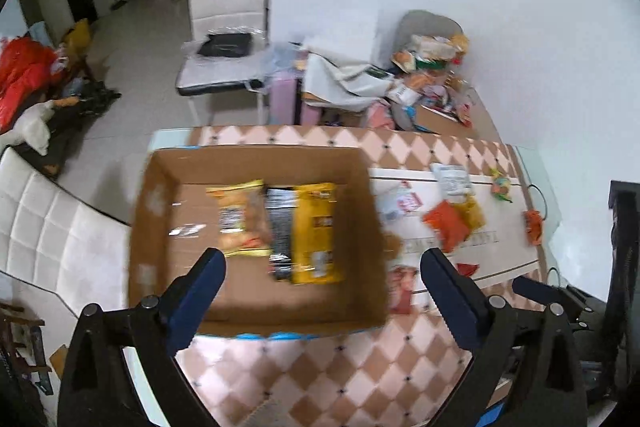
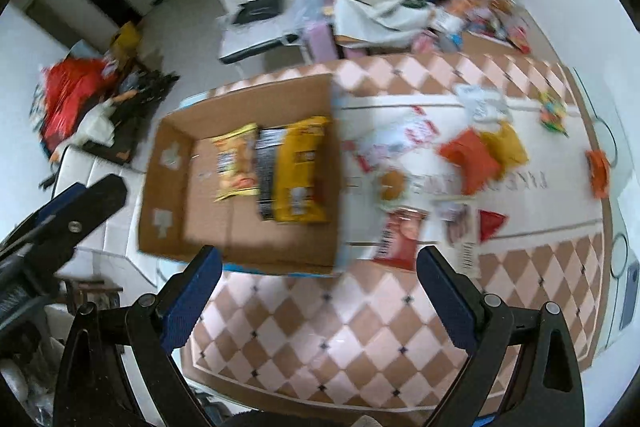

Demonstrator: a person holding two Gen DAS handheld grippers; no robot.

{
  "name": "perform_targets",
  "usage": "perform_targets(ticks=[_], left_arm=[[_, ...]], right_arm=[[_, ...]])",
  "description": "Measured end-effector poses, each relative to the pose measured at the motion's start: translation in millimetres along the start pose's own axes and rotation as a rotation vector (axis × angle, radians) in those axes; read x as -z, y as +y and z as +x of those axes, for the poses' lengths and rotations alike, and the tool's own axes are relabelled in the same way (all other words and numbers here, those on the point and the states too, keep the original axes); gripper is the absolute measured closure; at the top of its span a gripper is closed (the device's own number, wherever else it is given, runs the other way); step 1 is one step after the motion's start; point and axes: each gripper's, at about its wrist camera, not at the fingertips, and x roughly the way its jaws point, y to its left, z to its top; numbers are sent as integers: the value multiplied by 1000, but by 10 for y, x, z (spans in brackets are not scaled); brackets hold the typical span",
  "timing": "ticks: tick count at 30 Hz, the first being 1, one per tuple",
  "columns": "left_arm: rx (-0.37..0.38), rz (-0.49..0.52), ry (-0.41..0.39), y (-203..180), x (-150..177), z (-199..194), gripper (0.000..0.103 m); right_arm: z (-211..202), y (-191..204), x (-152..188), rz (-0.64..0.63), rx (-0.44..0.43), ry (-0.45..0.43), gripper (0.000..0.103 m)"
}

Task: Organize snacks
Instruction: 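Withdraw both tools from the box back over the snacks, then grasp the orange wafer packet with left tool while right tool grasps the small yellow bag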

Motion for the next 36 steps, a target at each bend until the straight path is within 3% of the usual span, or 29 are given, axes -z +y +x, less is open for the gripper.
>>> perform_targets(ticks=[8, 11, 15, 19, 23, 28, 30, 31, 36], left_arm=[[5, 75, 175, -1068, -189, 894, 3], [-3, 55, 255, -1315, -221, 1317, 3], [-19, 3, 353, -1498, -223, 1867, 3], [-31, -73, 437, -1550, -167, 2366, 3], [-51, -100, 471, -1594, -102, 2610, 3], [-71, -114, 495, -1635, -72, 2730, 3], [-68, -123, 498, -1655, -75, 2764, 3], [-62, -127, 500, -1665, -80, 2782, 3], [0, -153, 535, -1863, -114, 2910, 3]], right_arm=[[350, -1693, -406, 270, 22, 78, 3], [700, -2280, -645, 355, -4, 140, 3], [1095, -2752, -956, 389, -15, 193, 4], [1457, -2880, -1256, 292, 22, 241, 4], [1828, -2820, -1442, 171, 48, 310, 5], [2163, -2684, -1478, 61, 74, 376, 17], [2187, -2676, -1501, 37, 92, 362, 17], [2175, -2700, -1511, 36, 96, 362, 23], [2017, -3028, -1484, 61, 148, 379, 33]])
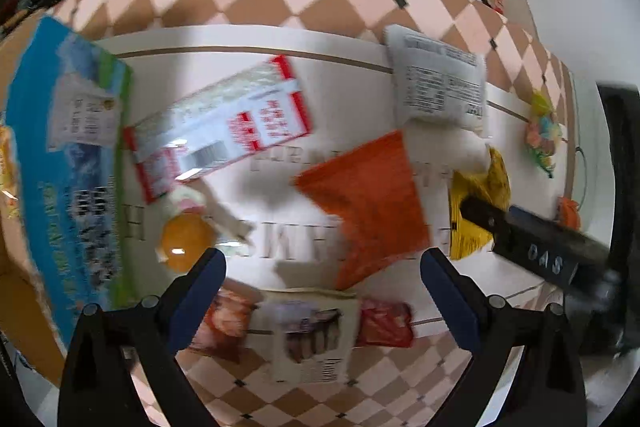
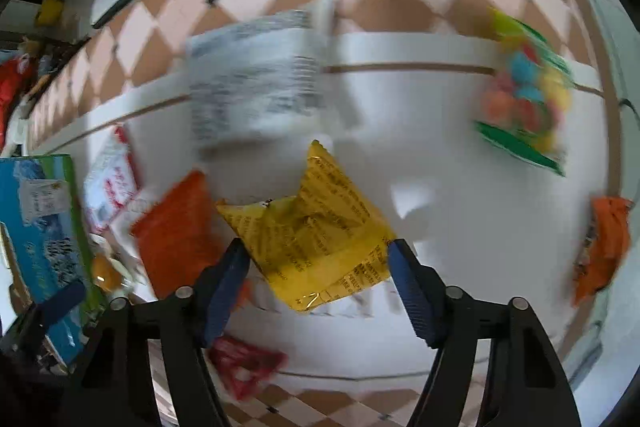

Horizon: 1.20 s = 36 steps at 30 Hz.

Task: Organize snacks
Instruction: 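Grasp the orange wafer packet with left tool while right tool grasps the small yellow bag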

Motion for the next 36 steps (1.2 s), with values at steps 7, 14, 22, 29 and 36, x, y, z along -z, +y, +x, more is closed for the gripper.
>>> perform_targets(ticks=[7, 14, 22, 29, 36], left_arm=[[78, -34, 115, -295, -245, 340, 3], [12, -42, 146, -344, -376, 604, 32], [-24, 4, 95, -391, -311, 619, 51], [-70, 74, 43, -427, -220, 455, 57], [-57, 112, -16, -344, -24, 130, 57]], right_arm=[[33, -556, 101, 101, -85, 67, 22], [115, -719, 50, 86, -97, 59, 9], [229, -687, 47, 74, -74, 37, 8], [153, -510, 72, 60, -8, -16, 38], [56, -398, 307, 114, -26, -24, 46]])
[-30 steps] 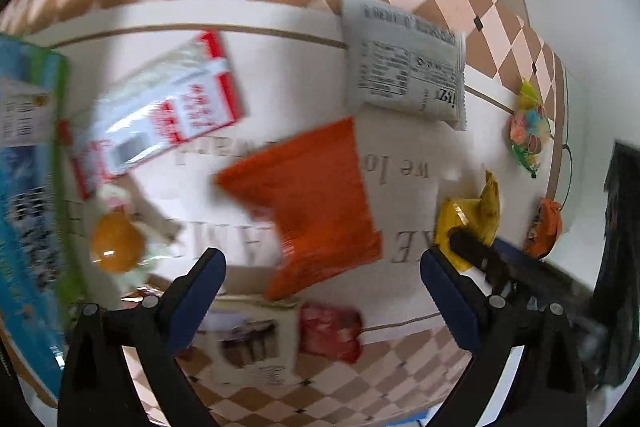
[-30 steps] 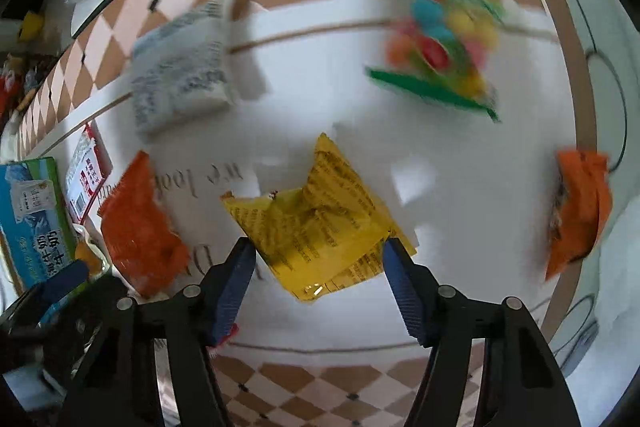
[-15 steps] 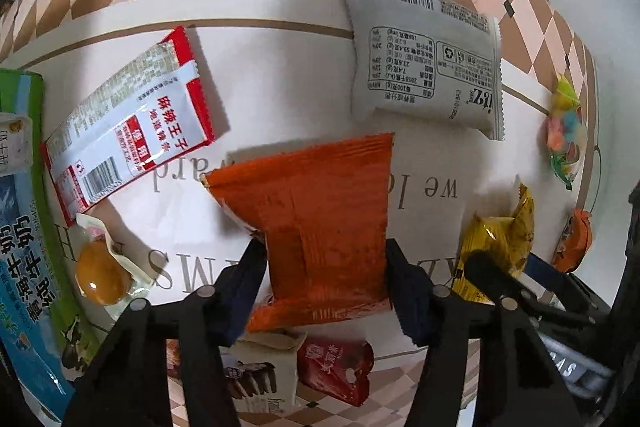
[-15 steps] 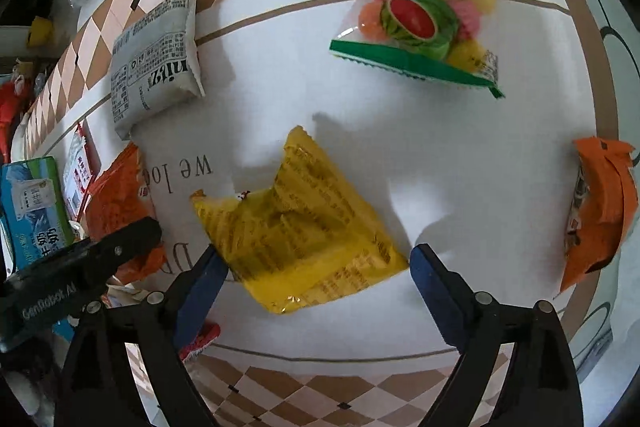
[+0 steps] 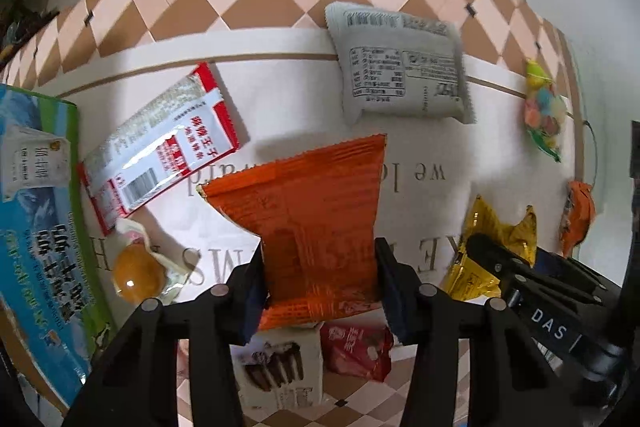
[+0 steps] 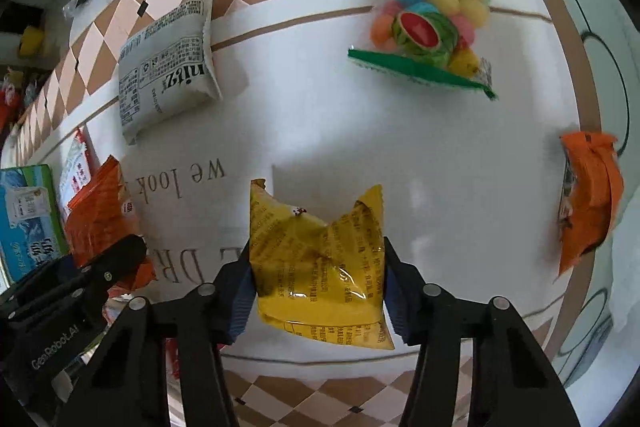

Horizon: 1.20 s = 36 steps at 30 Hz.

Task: Organize snacks
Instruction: 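Grasp the orange wafer packet with left tool while right tool grasps the small yellow bag, then carry both packets into the cardboard box and release them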

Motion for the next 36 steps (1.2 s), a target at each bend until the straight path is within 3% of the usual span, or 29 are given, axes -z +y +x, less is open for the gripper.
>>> perform_targets(ticks=[5, 10, 15, 18, 25, 28, 36], left_arm=[[36, 41, -56, 104, 191, -388, 57], [76, 64, -143, 516, 466, -1002, 57], [76, 60, -219, 1053, 705, -1579, 57], [47, 43, -241, 1616, 897, -1852, 57], [-42, -24, -198, 2742, 1129, -1870, 57], [-39, -66, -161, 3131, 1175, -1749, 57], [20, -129, -43, 3653, 1176, -1278, 57]], right_arm=[[-300, 107, 229, 9, -56, -39, 47], [-799, 351, 513, -11, -130, -108, 47], [-1242, 998, 898, -77, -199, -163, 47], [-1387, 1543, 1149, -133, -245, -177, 47], [-1197, 3001, 1594, -250, -319, -125, 47], [-989, 3488, 1720, -277, -311, -92, 47], [-395, 4150, 1800, -297, -237, -19, 47]])
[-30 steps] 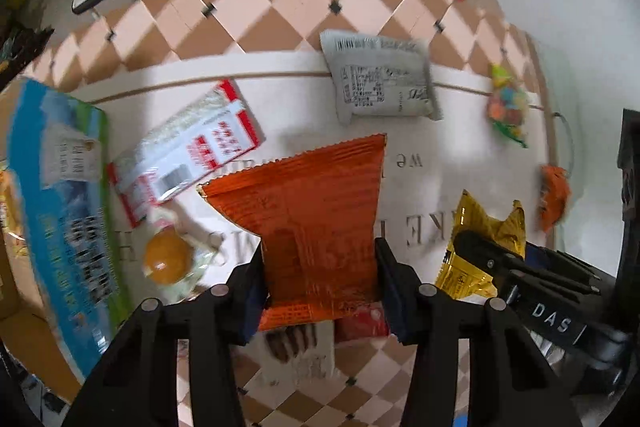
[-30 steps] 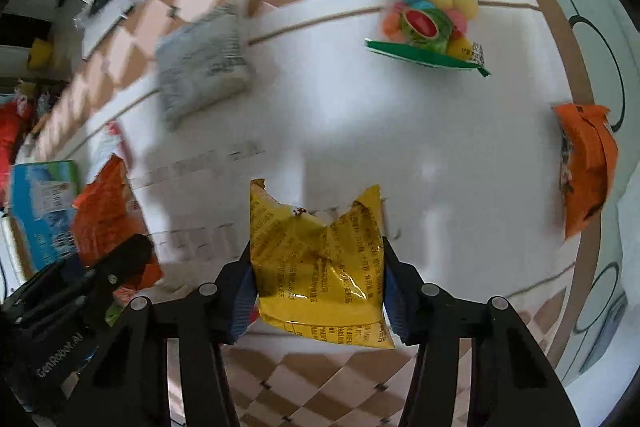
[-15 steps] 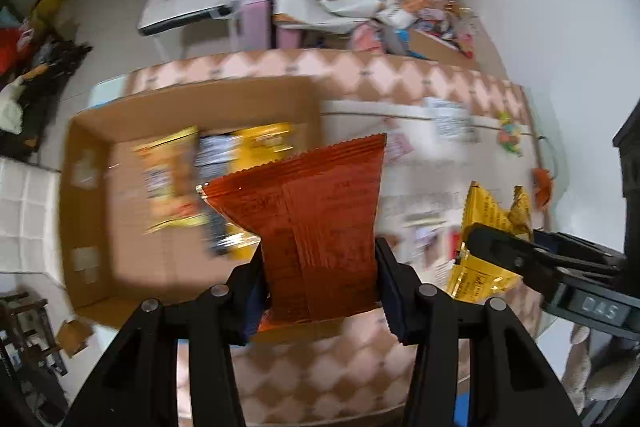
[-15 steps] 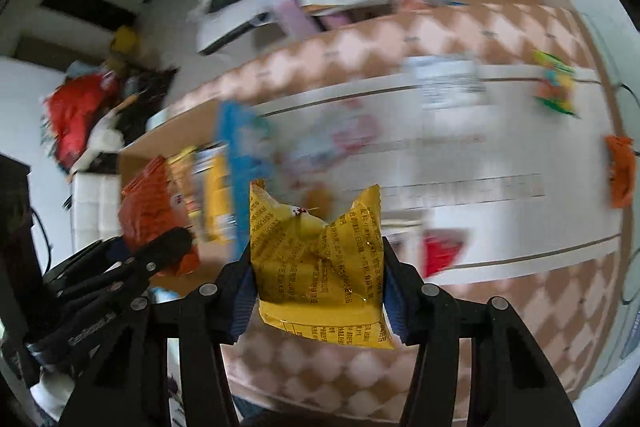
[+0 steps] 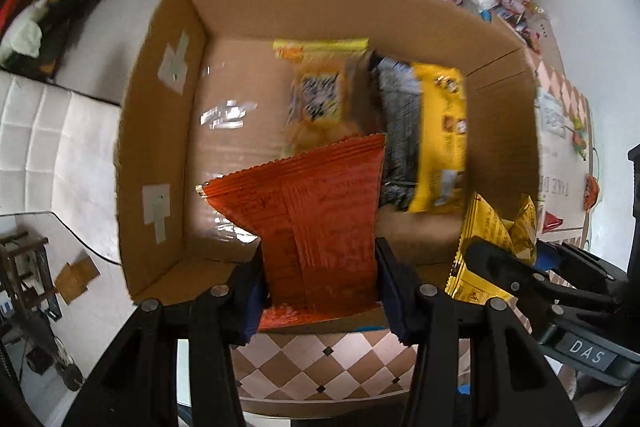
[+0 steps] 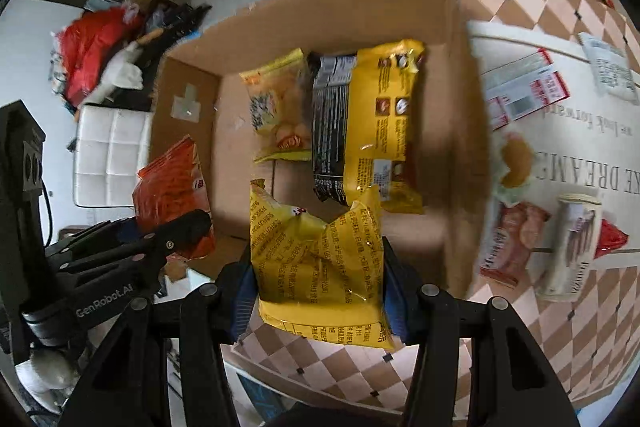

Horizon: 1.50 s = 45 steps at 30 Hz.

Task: Organize snacks
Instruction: 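Carry both packets into the cardboard box and release them, then withdraw both tools from the box toward the remaining snacks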

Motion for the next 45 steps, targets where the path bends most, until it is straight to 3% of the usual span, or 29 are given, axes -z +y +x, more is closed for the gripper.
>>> perform_targets(ticks=[11, 14, 16, 17, 19, 23, 32, 45], left_arm=[[6, 52, 103, 27, -20, 388, 56], [5, 70, 121, -17, -39, 429, 55], [-33, 69, 121, -16, -58, 448, 43], [-39, 71, 120, -6, -65, 456, 33], [-47, 74, 118, -4, -63, 454, 24], [-53, 81, 100, -12, -39, 423, 20], [-40, 67, -8, 8, 82, 98, 19], [-88, 63, -273, 34, 655, -719, 19]], right_arm=[[538, 58, -85, 13, 47, 61, 46], [608, 47, -114, 17, 59, 78, 37], [625, 39, -124, 19, 74, 81, 14], [624, 31, -127, 18, 83, 82, 11], [619, 12, -128, 24, 86, 89, 9], [542, -3, -123, 12, 140, 75, 8], [338, 6, -25, -11, 194, 38, 7], [-522, 259, 487, -74, 276, -222, 7]])
